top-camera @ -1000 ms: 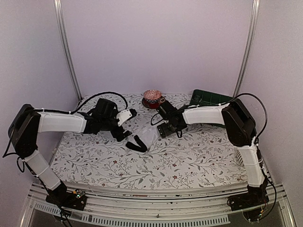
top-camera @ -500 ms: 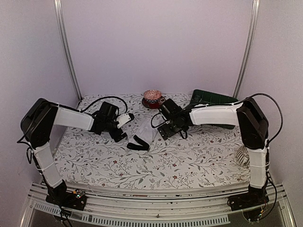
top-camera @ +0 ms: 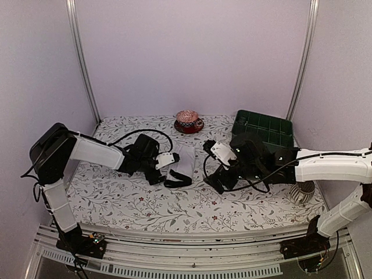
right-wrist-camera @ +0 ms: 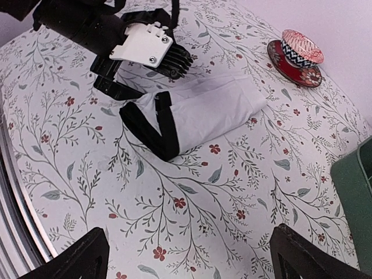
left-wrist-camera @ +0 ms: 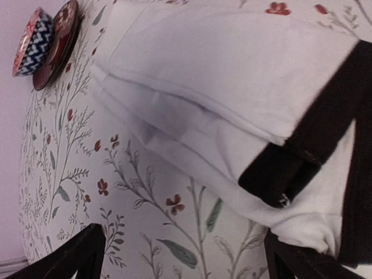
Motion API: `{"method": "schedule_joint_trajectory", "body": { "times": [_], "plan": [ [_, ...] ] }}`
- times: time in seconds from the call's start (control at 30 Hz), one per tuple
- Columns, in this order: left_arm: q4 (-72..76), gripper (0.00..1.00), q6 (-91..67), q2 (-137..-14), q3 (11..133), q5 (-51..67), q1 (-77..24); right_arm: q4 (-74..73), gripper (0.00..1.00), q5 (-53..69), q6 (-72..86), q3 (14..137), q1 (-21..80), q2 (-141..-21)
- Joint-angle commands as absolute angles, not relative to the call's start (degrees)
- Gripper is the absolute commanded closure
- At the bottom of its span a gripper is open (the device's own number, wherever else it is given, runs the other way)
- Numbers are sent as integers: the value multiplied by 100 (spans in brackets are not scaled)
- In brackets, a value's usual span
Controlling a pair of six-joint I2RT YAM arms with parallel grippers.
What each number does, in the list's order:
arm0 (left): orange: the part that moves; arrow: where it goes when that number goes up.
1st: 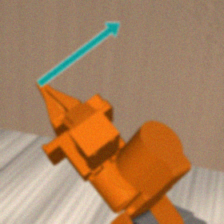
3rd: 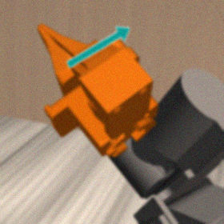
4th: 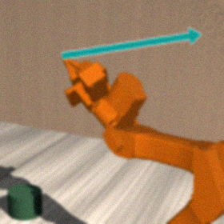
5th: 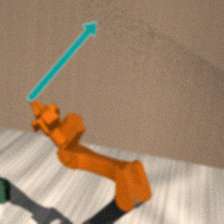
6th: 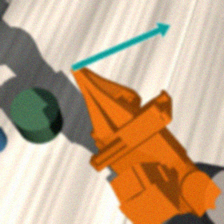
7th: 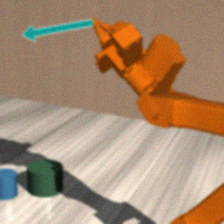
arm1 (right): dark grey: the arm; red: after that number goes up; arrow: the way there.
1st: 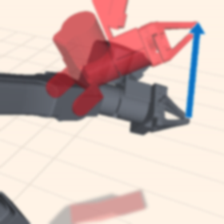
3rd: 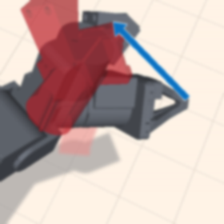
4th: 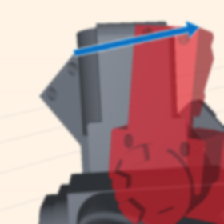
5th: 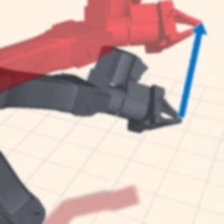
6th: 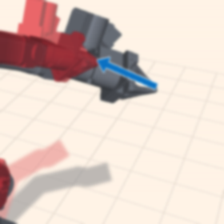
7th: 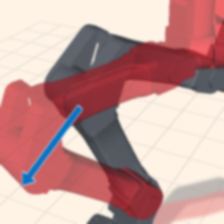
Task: Roll the underwear
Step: Adjust the underwear at the center of the board, then roll the underwear at the center of the board.
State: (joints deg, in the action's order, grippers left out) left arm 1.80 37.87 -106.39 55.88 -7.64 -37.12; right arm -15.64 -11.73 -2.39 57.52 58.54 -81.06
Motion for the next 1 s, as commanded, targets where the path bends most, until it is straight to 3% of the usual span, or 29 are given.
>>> {"method": "schedule_joint_trajectory", "body": {
  "times": [0.0,0.17,0.33,0.6,0.97],
  "plan": [
    [-248,1,4158,-10474,5137,-81,-4353,-445,1,-728,-1226,5036,6095,-7802],
    [-317,1,4095,-10101,5046,453,-4467,295,1,-645,-2019,4751,6278,-8183],
    [-559,1,3790,-9883,5270,920,-3775,511,1,-780,-2641,5124,6351,-9338],
    [-72,1,3453,-9692,5191,819,-3344,734,1,-1166,-3402,6028,6354,-10893],
    [34,2,3384,-9615,5159,888,-3199,559,3,-1371,-3526,6986,6150,-12131]
  ]
}}
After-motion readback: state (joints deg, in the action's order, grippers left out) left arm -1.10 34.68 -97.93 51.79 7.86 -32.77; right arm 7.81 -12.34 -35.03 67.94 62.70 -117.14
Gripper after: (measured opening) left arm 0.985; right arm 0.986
